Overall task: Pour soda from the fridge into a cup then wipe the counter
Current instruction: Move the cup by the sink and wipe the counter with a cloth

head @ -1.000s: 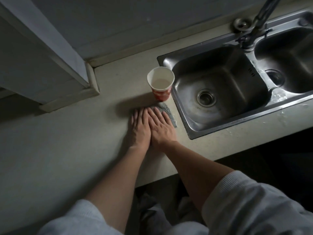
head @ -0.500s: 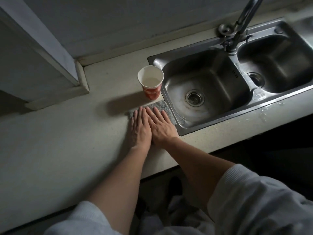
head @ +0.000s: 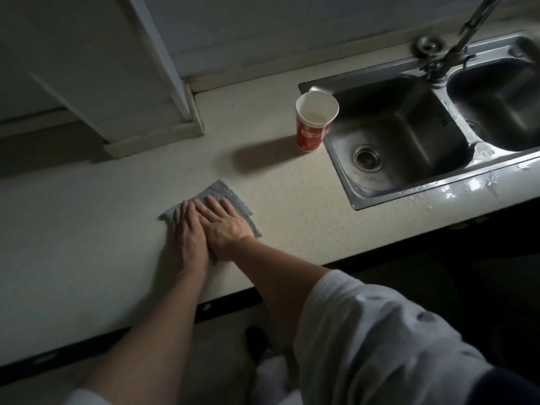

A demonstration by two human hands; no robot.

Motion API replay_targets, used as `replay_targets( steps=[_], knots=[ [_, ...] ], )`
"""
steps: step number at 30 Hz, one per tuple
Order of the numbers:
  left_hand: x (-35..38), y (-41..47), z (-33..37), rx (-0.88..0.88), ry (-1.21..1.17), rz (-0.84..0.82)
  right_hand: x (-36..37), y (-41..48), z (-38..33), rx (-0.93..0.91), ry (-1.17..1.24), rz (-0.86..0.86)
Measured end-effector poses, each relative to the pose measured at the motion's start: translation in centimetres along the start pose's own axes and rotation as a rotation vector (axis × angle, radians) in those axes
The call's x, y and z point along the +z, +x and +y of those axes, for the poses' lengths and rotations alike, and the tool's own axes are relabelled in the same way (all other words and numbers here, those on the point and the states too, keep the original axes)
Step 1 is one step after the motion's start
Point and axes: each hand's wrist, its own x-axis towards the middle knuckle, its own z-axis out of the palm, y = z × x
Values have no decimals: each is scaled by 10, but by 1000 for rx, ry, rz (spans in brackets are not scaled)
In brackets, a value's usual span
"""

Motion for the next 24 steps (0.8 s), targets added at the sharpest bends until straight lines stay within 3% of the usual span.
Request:
replay_targets(
  steps=[7,24],
  knots=[
    [-6,-47,-10,28,122,82,35,-36,-27,14,28,42],
    [60,-67,173,-159,178,86,19,-115,144,-166,-73,63]
  ],
)
